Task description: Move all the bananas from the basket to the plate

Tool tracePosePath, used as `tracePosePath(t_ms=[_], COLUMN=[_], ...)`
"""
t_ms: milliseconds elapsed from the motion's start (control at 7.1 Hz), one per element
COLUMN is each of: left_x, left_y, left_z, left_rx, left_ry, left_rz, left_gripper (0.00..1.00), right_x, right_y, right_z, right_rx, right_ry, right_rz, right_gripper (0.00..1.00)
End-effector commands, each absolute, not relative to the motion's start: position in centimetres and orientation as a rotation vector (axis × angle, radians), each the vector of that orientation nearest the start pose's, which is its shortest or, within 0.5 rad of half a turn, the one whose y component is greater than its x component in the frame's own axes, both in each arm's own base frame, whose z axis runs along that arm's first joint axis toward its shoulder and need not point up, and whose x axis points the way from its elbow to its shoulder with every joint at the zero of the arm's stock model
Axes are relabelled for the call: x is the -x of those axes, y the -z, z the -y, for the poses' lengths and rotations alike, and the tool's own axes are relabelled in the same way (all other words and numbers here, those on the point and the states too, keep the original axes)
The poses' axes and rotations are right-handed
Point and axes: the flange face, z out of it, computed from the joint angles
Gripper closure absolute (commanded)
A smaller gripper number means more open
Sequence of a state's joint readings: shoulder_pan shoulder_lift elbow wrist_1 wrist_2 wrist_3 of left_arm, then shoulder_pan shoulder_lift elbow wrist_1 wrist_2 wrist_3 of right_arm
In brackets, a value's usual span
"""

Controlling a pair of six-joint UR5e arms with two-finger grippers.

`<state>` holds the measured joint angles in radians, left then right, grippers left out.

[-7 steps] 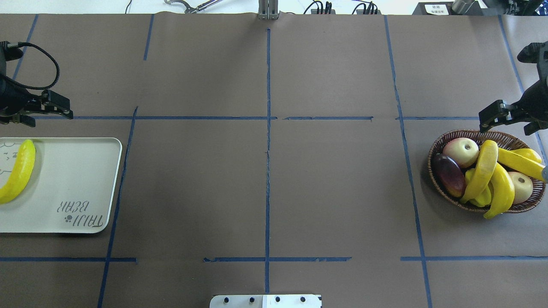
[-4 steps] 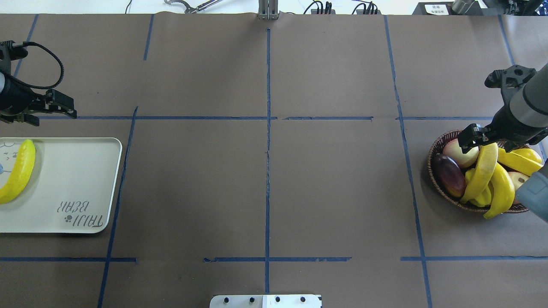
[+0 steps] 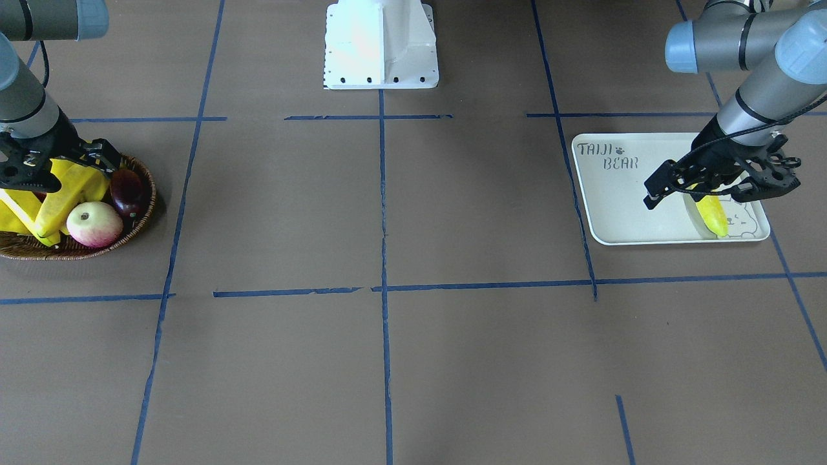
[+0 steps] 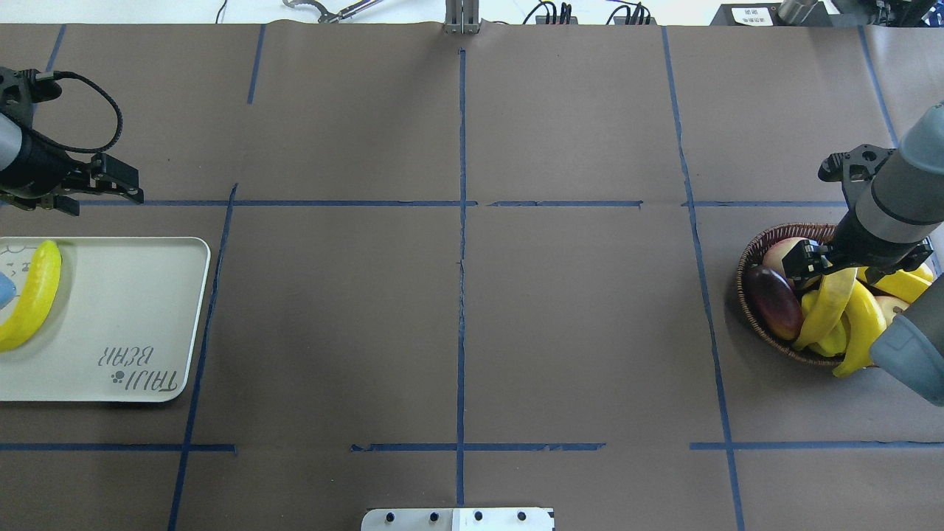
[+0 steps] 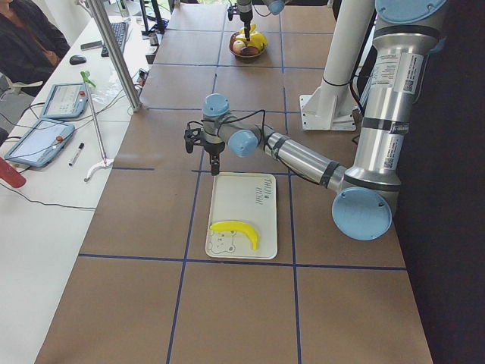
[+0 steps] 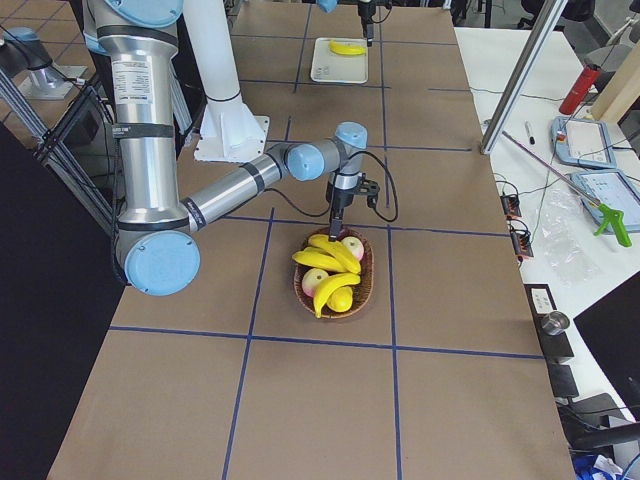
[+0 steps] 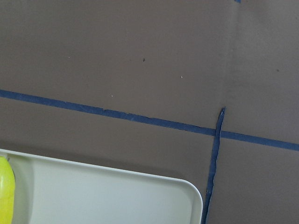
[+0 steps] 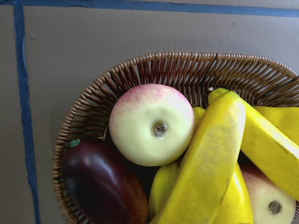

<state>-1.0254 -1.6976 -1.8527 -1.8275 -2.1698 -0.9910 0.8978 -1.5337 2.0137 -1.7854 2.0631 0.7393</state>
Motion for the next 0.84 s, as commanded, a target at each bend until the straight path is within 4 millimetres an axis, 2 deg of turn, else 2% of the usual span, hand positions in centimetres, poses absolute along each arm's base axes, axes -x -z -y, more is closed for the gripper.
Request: tracePosePath(t_ms=[0,141,563,704], left_x=[-21.7,-21.7,-21.7,-21.7], left_y=[-42.3,-42.0,-42.0,-42.0], left_z=[50.5,50.5,50.6,50.6], left_rx=[-0.074,-0.078,-0.080,-0.080], left_ry=[0.212,0.211,0.210,0.210], left_rz=[-0.873,-0.877,-0.876,-0.876], left_gripper=[0.00,0.00,0.00,0.00], right_x=[24.0,25.1,25.5,25.5], right_y=[-47.9,-48.1,-48.9,-49.2], right_z=[42.7,42.2,42.1,42.2], right_rx=[0.158,0.177,0.196,0.198], right_ry=[0.006,0.023,0.025,0.022], right_rz=[0.516,0.500,0.485,0.480], right_gripper=[0.00,0.00,0.01,0.08])
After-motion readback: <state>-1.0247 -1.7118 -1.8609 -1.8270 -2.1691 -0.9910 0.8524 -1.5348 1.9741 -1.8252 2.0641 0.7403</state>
